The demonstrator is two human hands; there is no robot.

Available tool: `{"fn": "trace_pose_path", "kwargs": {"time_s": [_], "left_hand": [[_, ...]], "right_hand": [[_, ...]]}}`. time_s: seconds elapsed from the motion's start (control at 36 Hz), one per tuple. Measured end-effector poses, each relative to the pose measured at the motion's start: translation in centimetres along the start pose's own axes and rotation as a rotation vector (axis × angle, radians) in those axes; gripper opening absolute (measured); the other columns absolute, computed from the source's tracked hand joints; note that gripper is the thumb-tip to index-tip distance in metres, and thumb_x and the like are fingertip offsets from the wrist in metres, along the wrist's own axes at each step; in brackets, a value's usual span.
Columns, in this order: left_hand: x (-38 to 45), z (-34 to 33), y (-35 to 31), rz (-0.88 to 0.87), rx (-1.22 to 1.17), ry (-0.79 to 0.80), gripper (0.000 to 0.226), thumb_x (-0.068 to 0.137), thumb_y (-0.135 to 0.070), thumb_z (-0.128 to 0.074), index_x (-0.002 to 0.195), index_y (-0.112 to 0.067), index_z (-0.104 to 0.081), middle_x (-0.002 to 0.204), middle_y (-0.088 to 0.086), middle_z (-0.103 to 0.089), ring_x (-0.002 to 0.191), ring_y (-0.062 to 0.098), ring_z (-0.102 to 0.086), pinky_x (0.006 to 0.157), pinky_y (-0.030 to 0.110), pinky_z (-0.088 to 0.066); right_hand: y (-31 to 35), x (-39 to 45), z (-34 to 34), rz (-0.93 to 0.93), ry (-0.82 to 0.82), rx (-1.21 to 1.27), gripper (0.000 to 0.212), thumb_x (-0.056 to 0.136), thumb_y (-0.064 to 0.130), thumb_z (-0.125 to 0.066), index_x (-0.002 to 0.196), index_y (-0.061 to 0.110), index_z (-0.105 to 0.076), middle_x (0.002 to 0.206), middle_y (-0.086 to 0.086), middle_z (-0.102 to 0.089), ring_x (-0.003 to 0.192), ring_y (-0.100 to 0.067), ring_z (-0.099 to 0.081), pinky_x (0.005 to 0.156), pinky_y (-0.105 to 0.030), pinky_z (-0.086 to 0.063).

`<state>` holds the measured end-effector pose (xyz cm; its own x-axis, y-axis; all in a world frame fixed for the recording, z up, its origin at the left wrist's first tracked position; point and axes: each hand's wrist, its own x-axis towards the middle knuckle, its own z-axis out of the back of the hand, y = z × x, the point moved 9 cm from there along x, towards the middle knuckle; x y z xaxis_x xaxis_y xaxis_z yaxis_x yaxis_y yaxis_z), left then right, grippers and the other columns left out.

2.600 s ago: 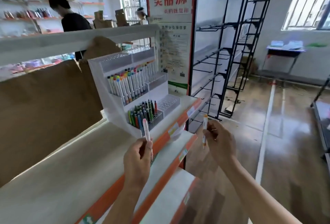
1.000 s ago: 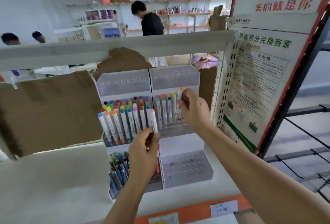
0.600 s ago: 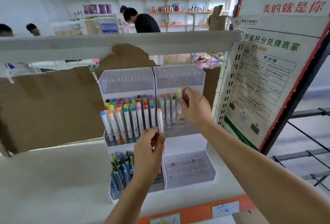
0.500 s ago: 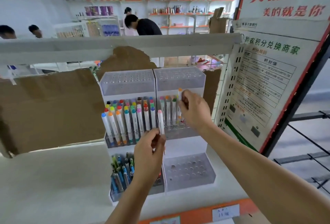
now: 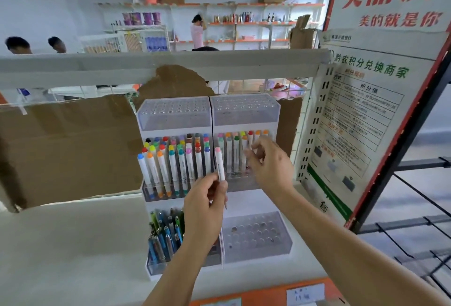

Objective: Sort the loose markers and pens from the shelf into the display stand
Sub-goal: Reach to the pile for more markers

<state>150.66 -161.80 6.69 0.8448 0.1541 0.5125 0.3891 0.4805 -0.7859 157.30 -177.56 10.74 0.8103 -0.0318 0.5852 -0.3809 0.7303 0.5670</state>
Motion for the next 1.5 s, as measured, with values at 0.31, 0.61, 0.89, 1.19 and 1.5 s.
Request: {"fn": "trace_pose_path", "kwargs": {"time_s": [0.31,0.61,0.89,1.19,1.5], "left_hand": [[0.4,-1.8,-1.3,-0.057,0.002,0.003,0.015,0.096,-0.024,-0.053,0.103,-0.023,-0.066,0.090,-0.010,-0.064,0.078,0.004,-0.059,0.068,0.015,-0.046],[-0.6,-0.3,0.3,0.019,0.086,0.000,0.028,0.095,-0.032,-0.044,0.112,-0.019,-0.063,0.100,-0.004,-0.066,0.091,0.005,-0.059,0.076,0.008,-0.041],[-1.1,-0.8,1.0,0.083,0.107,0.015,0.034,0.093,-0.040,-0.039,0.111,-0.022,-0.061,0.100,-0.005,-0.064,0.092,0.012,-0.060,0.076,0.016,-0.043],[-1.2,-0.3,1.5,0.123,0.116,-0.014,0.026,0.097,-0.027,-0.045,0.111,-0.016,-0.064,0.099,-0.005,-0.064,0.091,0.012,-0.060,0.075,0.010,-0.040],[-1.6,0.6,1.4,0.121,0.114,-0.053,0.026,0.098,-0.025,-0.044,0.112,-0.016,-0.064,0.102,-0.003,-0.066,0.094,0.013,-0.060,0.079,0.018,-0.044]], "right_hand": [[1.4,-0.2,3.8,-0.015,-0.071,0.369,0.014,0.090,0.015,-0.063,0.077,0.019,-0.058,0.060,0.015,-0.051,0.050,0.000,-0.048,0.049,-0.010,-0.036],[0.0,2.4,3.1,0.102,-0.067,0.135,0.008,0.094,0.015,-0.058,0.097,0.008,-0.056,0.070,0.001,-0.058,0.057,-0.011,-0.049,0.050,-0.016,-0.036],[0.0,3.3,0.7,0.083,0.043,0.057,0.016,0.096,0.020,-0.055,0.085,0.022,-0.043,0.060,0.011,-0.046,0.053,-0.009,-0.044,0.050,-0.029,-0.035],[0.0,3.7,0.9,0.062,0.082,0.069,0.011,0.096,0.019,-0.053,0.086,0.018,-0.049,0.067,0.008,-0.054,0.060,-0.010,-0.052,0.055,-0.029,-0.042],[-1.0,2.5,-1.7,0.020,0.255,-0.150,0.004,0.095,0.016,-0.048,0.098,0.014,-0.047,0.080,-0.004,-0.050,0.068,-0.026,-0.052,0.053,-0.032,-0.035]]}}
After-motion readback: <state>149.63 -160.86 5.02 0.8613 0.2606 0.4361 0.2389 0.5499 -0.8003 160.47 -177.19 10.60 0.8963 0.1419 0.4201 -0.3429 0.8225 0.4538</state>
